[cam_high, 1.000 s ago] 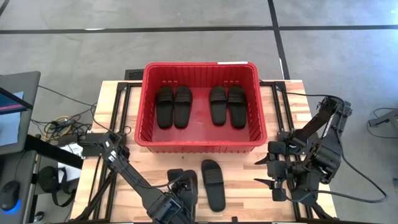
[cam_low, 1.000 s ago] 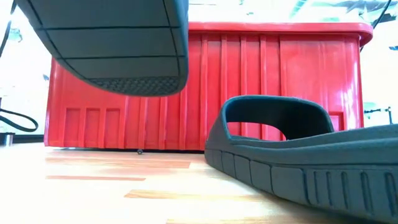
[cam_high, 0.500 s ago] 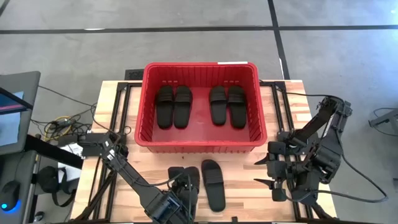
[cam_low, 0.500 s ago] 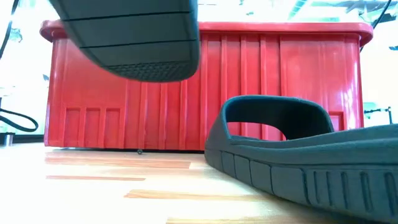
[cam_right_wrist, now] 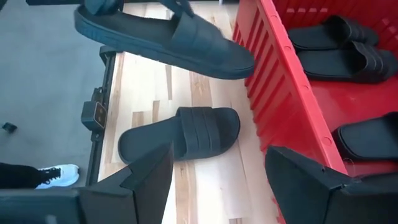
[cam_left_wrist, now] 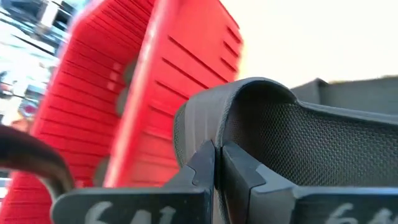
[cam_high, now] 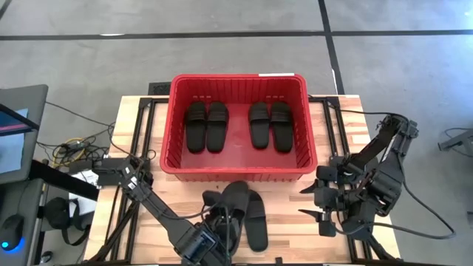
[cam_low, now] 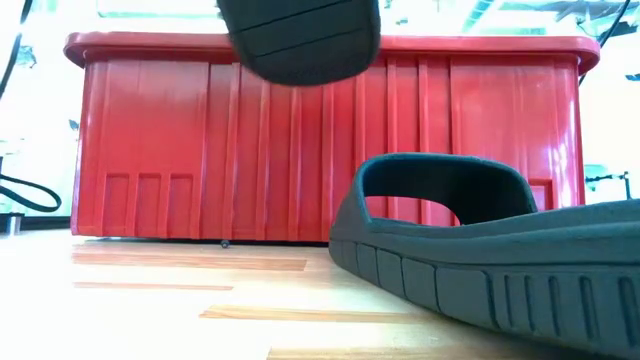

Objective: Pick and place slides into bin
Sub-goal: Put the black slides into the red bin

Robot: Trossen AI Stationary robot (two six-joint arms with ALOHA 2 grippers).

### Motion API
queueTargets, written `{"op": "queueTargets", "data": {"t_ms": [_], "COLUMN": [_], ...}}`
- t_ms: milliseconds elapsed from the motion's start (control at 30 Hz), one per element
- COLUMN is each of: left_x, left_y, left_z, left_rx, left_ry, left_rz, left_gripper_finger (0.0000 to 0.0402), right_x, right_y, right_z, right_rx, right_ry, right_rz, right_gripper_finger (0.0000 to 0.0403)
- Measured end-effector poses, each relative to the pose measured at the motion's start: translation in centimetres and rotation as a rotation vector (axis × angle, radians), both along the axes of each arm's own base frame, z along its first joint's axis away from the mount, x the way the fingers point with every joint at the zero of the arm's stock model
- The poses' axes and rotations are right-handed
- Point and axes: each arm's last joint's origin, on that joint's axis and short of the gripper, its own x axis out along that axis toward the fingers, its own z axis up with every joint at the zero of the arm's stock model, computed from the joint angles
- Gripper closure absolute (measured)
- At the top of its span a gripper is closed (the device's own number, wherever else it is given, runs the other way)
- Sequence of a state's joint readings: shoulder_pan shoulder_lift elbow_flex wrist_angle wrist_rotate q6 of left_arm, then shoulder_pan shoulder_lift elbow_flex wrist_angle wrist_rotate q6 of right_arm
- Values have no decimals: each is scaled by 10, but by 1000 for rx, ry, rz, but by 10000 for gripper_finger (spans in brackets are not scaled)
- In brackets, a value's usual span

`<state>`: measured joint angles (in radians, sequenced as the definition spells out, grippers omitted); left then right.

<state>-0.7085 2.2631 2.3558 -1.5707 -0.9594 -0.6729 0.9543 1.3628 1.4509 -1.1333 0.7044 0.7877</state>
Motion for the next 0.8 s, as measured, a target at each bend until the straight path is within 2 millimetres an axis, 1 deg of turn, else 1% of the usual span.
{"op": "queueTargets", "data": {"t_ms": [200, 633, 733, 800], "left_x": [6, 26, 30, 31], "left_y": [9, 34, 40, 45], "left_z": [2, 4, 7, 13], "left_rx": [95, 207, 223, 220], "left_ry": [-35, -15, -21, -39], "left_rz": [8, 30, 35, 41], "left_gripper_finger": [401, 401, 401, 401], "right_x": [2, 2, 2, 2], "right_y": [2, 3, 2, 2], "right_z": [2, 2, 2, 2], "right_rx": [27, 55, 50, 47], "right_ry": [-19, -26, -24, -22], "right_rz": [-1, -18, -18, -18], "right_gripper_finger": [163, 163, 163, 163]}}
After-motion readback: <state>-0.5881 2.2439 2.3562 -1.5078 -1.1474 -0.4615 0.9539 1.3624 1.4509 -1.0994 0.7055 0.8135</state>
